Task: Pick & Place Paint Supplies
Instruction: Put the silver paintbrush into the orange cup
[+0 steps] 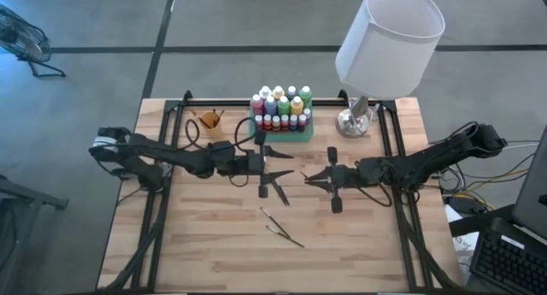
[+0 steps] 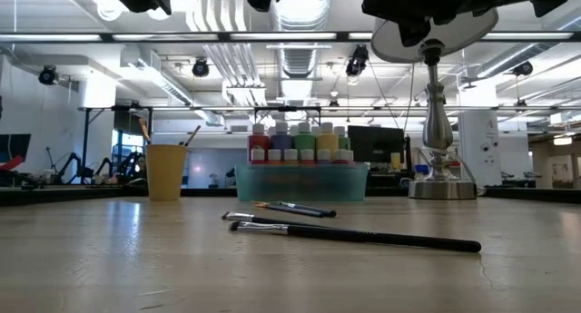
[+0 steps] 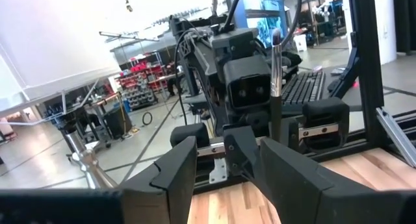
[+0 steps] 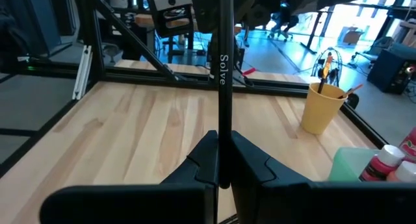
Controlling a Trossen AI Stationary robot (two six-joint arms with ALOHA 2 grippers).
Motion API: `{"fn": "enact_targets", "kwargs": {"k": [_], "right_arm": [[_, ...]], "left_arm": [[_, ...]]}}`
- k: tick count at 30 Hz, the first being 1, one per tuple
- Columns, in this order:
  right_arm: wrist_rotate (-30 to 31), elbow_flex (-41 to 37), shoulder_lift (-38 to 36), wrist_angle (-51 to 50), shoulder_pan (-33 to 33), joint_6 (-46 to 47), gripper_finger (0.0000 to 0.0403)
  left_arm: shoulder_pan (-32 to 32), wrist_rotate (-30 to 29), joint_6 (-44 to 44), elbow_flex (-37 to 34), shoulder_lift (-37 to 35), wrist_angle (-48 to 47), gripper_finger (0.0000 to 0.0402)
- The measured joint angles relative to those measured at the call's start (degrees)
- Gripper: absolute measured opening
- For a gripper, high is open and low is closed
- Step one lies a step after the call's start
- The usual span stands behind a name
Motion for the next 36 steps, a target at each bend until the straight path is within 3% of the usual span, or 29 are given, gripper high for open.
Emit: {"fn": "enact_targets", "kwargs": {"k": [6,24,36], "right_arm": [[0.18,0.00,-0.02,0.40,0.00,-0.82,0.0013],[0.35,-0.04,-0.04,0.13,-0.02,-1.36,0.0013],[0.33,-0.04,-0.04,-0.02,-0.02,-1.57,0.0013]], "left_arm": [[0.00,0.62,-2.38,0.12,0.10,0.53,0.0177],[0.00,11.99,-8.53,9.99,6.82,0.61,0.0177],[-0.07,12.44,-9.20,11.31,6.60,0.26,0.0157]]}}
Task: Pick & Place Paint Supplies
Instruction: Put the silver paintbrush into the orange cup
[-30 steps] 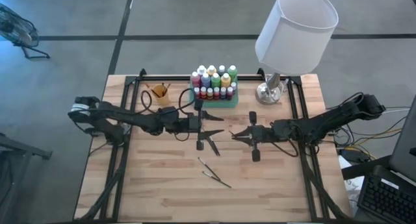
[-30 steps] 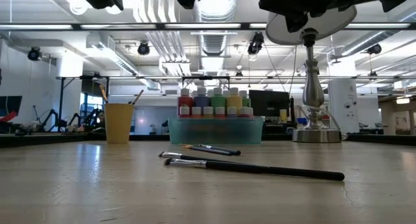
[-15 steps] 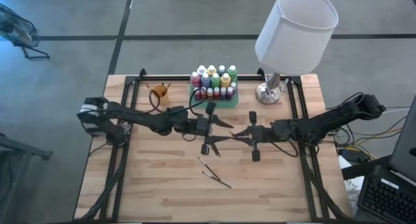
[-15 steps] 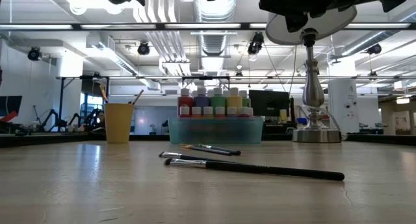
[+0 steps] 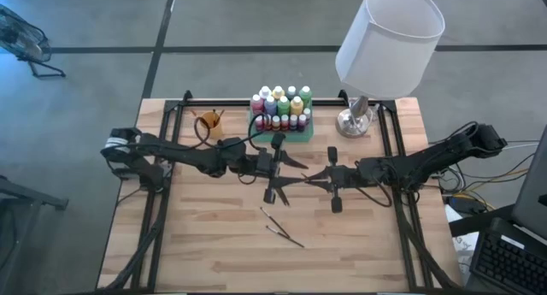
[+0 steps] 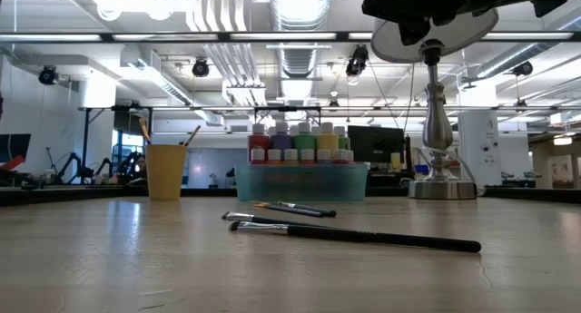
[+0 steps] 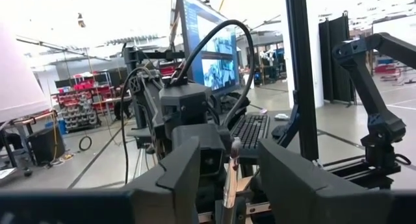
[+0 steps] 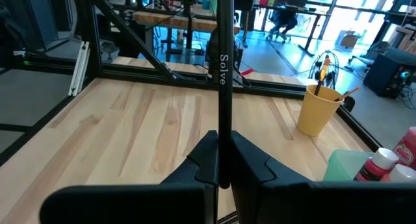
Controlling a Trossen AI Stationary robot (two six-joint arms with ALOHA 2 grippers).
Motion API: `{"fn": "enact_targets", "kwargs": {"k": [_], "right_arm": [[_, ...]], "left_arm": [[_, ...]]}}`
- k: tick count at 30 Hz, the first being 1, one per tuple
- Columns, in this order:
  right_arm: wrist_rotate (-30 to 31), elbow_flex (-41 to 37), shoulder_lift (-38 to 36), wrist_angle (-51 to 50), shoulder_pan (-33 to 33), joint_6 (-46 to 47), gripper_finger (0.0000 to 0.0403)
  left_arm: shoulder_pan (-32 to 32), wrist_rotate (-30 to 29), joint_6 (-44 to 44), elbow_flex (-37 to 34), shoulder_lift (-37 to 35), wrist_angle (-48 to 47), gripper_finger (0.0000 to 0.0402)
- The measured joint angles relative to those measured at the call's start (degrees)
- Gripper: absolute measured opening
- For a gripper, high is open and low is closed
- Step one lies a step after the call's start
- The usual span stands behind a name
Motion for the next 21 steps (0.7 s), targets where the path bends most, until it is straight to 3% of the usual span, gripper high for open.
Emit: {"fn": "enact_targets", "kwargs": {"k": [13,21], "right_arm": [[-0.15,0.00,0.00,0.02,-0.02,-0.15,0.0013],[-0.17,0.00,0.00,-0.06,-0.01,0.22,0.0013]], "left_arm": [[0.00,0.02,-0.17,0.00,0.00,0.23,0.0018],[0.00,0.04,-1.17,0.00,-0.09,-0.21,0.0013]]}}
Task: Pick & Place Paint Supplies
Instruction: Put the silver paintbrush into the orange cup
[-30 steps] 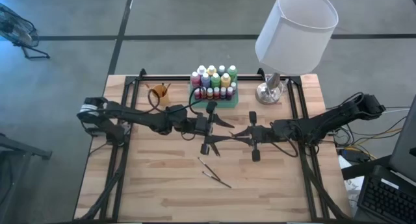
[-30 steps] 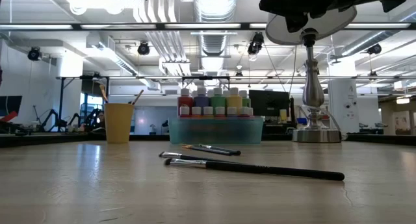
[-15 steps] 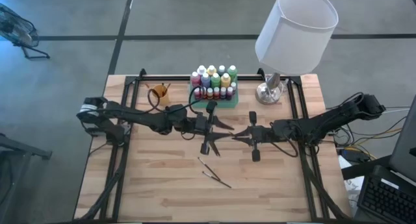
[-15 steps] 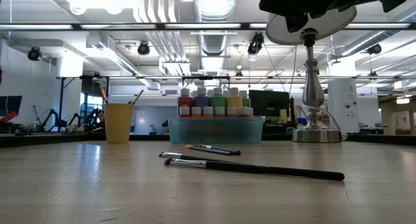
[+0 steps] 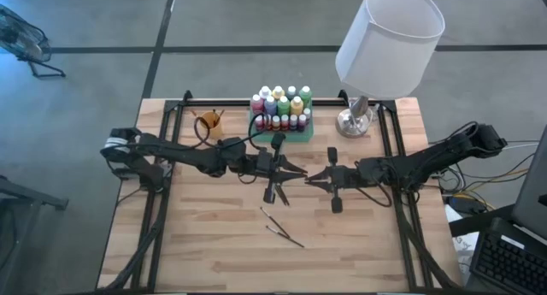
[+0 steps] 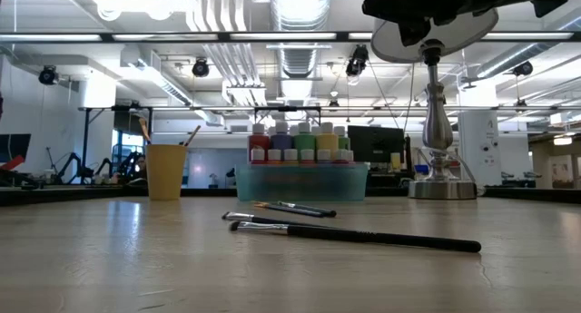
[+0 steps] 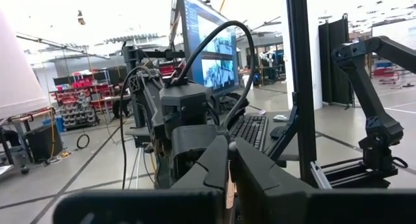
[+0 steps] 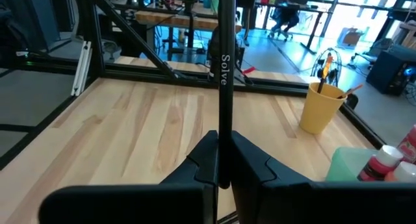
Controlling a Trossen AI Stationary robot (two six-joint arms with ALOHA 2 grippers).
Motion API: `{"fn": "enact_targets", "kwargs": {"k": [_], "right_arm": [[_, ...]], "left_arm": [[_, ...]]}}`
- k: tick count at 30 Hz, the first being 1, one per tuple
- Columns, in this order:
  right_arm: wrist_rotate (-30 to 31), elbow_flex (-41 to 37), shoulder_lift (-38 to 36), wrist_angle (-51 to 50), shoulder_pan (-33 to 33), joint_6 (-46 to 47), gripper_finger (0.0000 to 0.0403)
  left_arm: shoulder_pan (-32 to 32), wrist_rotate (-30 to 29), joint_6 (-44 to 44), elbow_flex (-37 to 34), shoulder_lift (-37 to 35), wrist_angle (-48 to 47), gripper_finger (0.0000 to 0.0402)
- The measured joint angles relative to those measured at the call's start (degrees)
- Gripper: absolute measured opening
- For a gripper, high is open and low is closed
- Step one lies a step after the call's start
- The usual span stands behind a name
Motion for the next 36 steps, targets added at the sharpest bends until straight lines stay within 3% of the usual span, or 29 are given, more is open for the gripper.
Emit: {"fn": "enact_targets", "kwargs": {"k": [6,14,22,28,36], "right_arm": [[0.01,0.00,0.00,-1.23,0.01,3.12,0.0043],[1.18,0.00,-0.02,-3.83,-0.01,6.79,0.0145],[5.79,0.00,-0.02,-8.31,-0.13,11.61,0.0219],[9.21,0.00,-0.02,-12.11,-0.77,15.14,0.0244],[9.26,0.00,-0.02,-13.32,-2.18,16.90,0.0264]], "left_arm": [[0.06,-0.07,-0.36,-0.01,0.00,-1.11,0.0010],[0.02,-2.67,0.25,-0.06,-0.98,-4.84,0.0009],[-0.15,-19.88,1.32,-0.17,-7.91,-16.52,0.0007],[-0.78,-34.84,1.32,-0.20,-13.79,-26.29,0.0008],[-1.61,-54.85,-0.04,-0.22,-19.32,-38.86,0.0007]]}}
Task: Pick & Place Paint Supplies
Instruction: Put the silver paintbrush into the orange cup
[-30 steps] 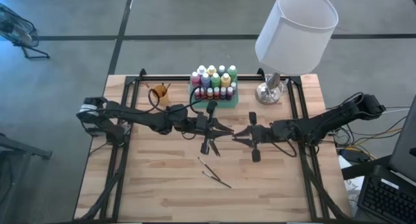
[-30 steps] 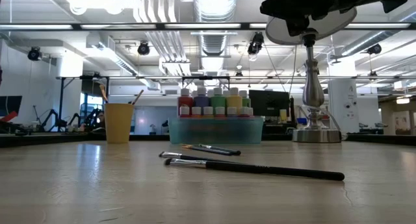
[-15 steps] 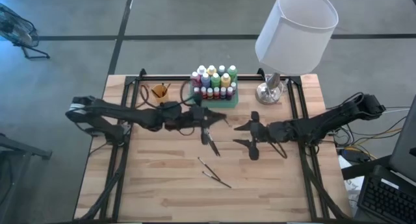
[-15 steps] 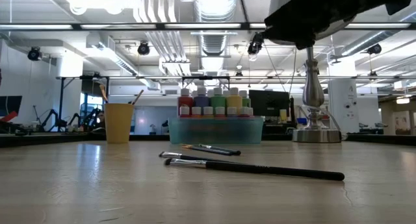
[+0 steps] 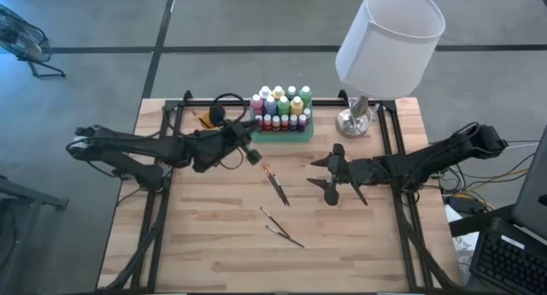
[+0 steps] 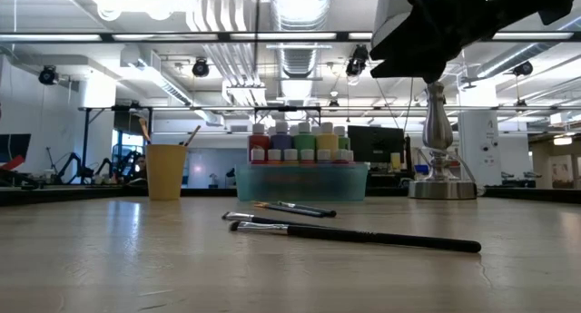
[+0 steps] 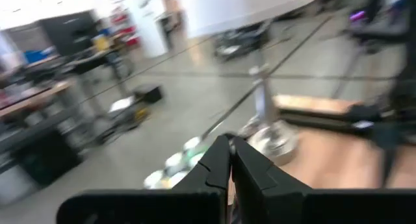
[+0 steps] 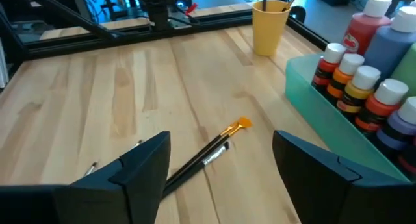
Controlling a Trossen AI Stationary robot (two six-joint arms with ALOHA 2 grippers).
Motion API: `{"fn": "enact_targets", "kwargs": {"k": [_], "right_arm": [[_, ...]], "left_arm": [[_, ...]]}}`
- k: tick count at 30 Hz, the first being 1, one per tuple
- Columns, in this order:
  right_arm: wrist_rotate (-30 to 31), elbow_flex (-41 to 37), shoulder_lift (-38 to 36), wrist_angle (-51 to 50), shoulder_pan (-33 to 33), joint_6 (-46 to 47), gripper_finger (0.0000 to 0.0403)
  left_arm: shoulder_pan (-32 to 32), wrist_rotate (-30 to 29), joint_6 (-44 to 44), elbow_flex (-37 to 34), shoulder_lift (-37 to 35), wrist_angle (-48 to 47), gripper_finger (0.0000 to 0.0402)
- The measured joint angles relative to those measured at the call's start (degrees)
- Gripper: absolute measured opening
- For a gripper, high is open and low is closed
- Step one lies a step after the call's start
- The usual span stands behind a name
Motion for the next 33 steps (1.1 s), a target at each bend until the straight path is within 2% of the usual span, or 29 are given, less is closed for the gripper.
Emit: {"fn": "enact_targets", "kwargs": {"k": [4,7,16,21,28,33], "right_arm": [[-0.02,0.00,0.00,-0.48,-0.17,0.98,0.0268],[-0.02,0.00,0.00,-0.50,-0.24,1.01,0.0262],[-0.04,0.00,0.00,-0.84,-0.24,0.98,0.0233],[-0.03,0.00,0.00,-0.72,-1.27,0.98,0.0226],[0.24,0.00,0.00,-0.37,-1.85,1.00,0.0238],[1.27,0.00,0.07,-0.26,-1.83,1.00,0.0252]], "left_arm": [[-0.01,-6.05,-2.99,-0.10,-2.53,-5.52,0.0007],[-0.03,-10.31,-3.66,-1.57,-4.16,-6.32,0.0007],[-0.05,-24.14,-10.47,-12.94,-11.93,-5.25,0.0007],[0.31,-26.86,-12.45,-20.42,-15.35,0.63,0.0007],[4.01,-29.61,-4.81,-29.28,-17.58,16.28,0.0007],[8.57,-30.13,-4.48,-32.29,-17.55,18.87,0.0007]]}}
